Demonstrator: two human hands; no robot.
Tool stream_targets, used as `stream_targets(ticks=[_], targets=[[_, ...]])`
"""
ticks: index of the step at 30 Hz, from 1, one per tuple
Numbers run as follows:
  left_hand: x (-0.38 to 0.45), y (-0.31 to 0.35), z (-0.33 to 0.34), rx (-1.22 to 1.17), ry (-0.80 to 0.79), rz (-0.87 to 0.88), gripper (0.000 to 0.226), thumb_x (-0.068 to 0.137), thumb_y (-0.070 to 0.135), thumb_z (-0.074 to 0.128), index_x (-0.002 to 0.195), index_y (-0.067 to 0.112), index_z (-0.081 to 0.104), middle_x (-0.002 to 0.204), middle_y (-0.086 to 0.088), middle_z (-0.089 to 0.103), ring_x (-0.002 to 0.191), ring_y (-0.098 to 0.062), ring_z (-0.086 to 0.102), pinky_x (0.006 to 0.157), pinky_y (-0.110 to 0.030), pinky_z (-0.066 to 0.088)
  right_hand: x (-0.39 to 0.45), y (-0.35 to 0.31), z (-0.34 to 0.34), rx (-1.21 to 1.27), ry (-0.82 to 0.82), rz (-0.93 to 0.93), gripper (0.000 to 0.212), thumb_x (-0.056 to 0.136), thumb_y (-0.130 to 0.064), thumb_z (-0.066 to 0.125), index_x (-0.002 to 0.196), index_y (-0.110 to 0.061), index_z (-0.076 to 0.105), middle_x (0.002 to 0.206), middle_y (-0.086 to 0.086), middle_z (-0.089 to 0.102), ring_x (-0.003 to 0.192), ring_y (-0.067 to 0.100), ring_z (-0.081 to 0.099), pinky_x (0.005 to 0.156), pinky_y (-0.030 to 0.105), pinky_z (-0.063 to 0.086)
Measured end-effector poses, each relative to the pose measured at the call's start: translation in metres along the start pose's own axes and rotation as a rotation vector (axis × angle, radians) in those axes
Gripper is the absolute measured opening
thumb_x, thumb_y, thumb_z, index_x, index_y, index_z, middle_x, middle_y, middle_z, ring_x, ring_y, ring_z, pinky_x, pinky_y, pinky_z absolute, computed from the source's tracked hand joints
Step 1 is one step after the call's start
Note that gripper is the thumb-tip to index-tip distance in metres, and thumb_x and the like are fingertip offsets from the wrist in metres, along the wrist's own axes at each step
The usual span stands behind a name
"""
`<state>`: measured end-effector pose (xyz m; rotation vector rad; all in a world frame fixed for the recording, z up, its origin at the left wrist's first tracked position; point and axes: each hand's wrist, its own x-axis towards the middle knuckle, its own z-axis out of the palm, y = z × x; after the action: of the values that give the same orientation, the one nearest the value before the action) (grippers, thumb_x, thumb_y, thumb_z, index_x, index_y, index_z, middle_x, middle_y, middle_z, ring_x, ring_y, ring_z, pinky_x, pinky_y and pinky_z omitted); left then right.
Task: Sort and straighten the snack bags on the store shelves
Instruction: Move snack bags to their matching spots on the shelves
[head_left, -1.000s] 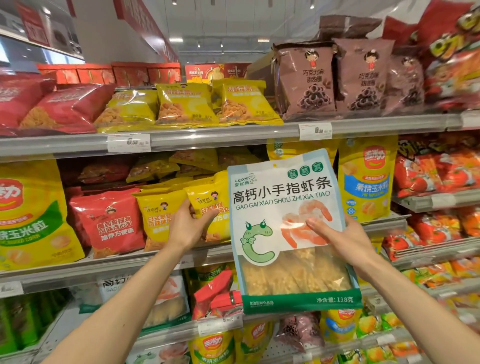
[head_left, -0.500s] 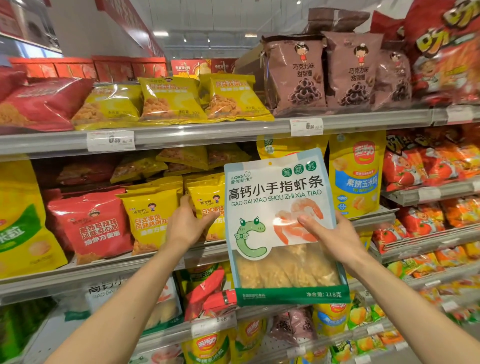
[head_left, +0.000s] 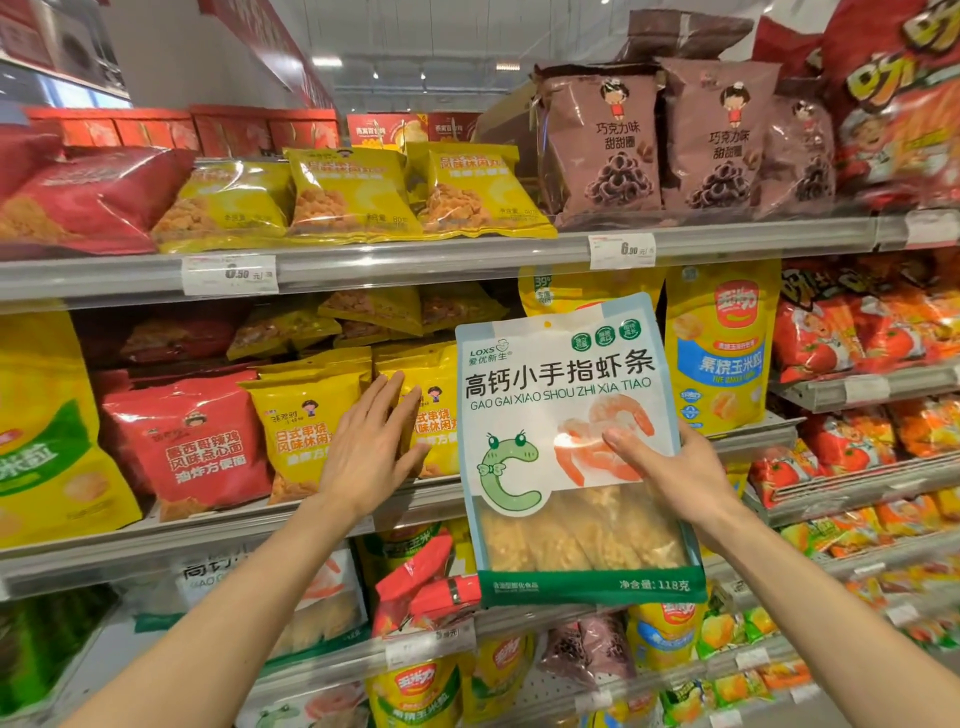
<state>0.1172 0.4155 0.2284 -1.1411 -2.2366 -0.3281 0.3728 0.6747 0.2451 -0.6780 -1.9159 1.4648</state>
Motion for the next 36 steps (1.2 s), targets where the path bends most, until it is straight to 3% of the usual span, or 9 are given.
stream_targets(ticks=[5,9,15,22,25,28,30,33,36], targets=[[-0.033,-0.027,-0.014,0.061,0.233,-0.138,0.056,0.095,0.042,0.055,0.143,0.013,0.053,0.159,-0.017,0.037,0.146,-0.039,0.036,0.114,-0.055,0.03,0.002,0.002,0.01,0.03,-0.028,0.001,0.066,0.065,-0.059,0.088,0.119,-0.028,0.066,0.106,-0.007,0.078,0.096,0.013,0.076,0.092,0.044,0.06],[-0.041,-0.052,-0.013,0.108,0.145,-0.196,0.064,0.094,0.031,0.069,0.151,0.012,0.045,0.168,-0.021,0.018,0.153,-0.041,0.022,0.12,-0.057,0.027,0.001,-0.001,0.024,0.05,-0.062,0.003,0.058,0.07,-0.054,0.087,0.117,-0.028,0.066,0.106,-0.007,0.078,0.094,0.013,0.076,0.093,0.046,0.06],[-0.02,-0.039,-0.003,0.07,0.055,-0.125,0.067,0.09,0.025,0.075,0.149,0.01,0.047,0.167,-0.023,0.021,0.152,-0.043,0.024,0.116,-0.059,0.035,-0.006,-0.004,0.027,0.063,-0.069,-0.009,0.056,0.069,-0.055,0.086,0.115,-0.03,0.067,0.106,-0.005,0.078,0.095,0.016,0.076,0.089,0.045,0.061],[-0.04,-0.037,-0.019,-0.069,0.272,-0.173,0.052,0.095,0.037,0.059,0.141,0.012,0.055,0.161,-0.013,0.038,0.15,-0.034,0.031,0.117,-0.053,0.029,-0.007,-0.004,0.025,0.102,-0.081,0.007,0.063,0.064,-0.058,0.086,0.117,-0.029,0.067,0.104,-0.004,0.079,0.094,0.016,0.077,0.089,0.046,0.061],[-0.05,0.0,-0.031,-0.355,0.292,-0.318,0.04,0.098,0.037,0.06,0.128,0.012,0.062,0.134,-0.007,0.058,0.122,-0.027,0.058,0.102,-0.044,0.045,-0.009,-0.004,0.031,0.155,-0.101,0.002,0.054,0.069,-0.049,0.086,0.115,-0.027,0.068,0.106,-0.003,0.079,0.095,0.015,0.077,0.09,0.043,0.061],[-0.053,0.047,-0.042,-0.85,0.012,-0.541,0.047,0.097,0.05,0.061,0.136,0.024,0.056,0.122,0.01,0.064,0.105,0.002,0.064,0.086,-0.022,0.055,-0.011,-0.005,0.037,0.184,-0.123,0.004,0.044,0.075,-0.043,0.086,0.113,-0.027,0.069,0.105,-0.003,0.079,0.099,0.016,0.076,0.094,0.045,0.059],[-0.054,0.068,-0.04,-1.118,-0.123,-0.605,0.058,0.092,0.058,0.062,0.139,0.028,0.052,0.124,0.014,0.068,0.106,0.005,0.067,0.08,-0.012,0.054,-0.013,-0.002,0.041,0.193,-0.144,0.026,0.053,0.071,-0.05,0.087,0.115,-0.025,0.071,0.104,-0.005,0.08,0.101,0.017,0.076,0.097,0.049,0.058],[-0.062,0.083,-0.037,-1.242,-0.106,-0.662,0.059,0.085,0.057,0.065,0.136,0.027,0.058,0.122,0.014,0.073,0.111,-0.001,0.069,0.086,-0.015,0.054,-0.015,0.004,0.046,0.198,-0.182,0.035,0.047,0.071,-0.052,0.087,0.109,-0.029,0.071,0.1,-0.01,0.08,0.099,0.014,0.076,0.095,0.046,0.059],[-0.077,0.087,-0.039,-1.257,-0.052,-0.73,0.053,0.087,0.049,0.07,0.133,0.023,0.062,0.12,0.01,0.075,0.111,-0.006,0.071,0.096,-0.028,0.055,-0.022,0.012,0.052,0.212,-0.226,0.043,0.022,0.084,-0.034,0.081,0.102,-0.028,0.069,0.087,-0.013,0.079,0.08,0.0,0.075,0.073,0.025,0.062]])
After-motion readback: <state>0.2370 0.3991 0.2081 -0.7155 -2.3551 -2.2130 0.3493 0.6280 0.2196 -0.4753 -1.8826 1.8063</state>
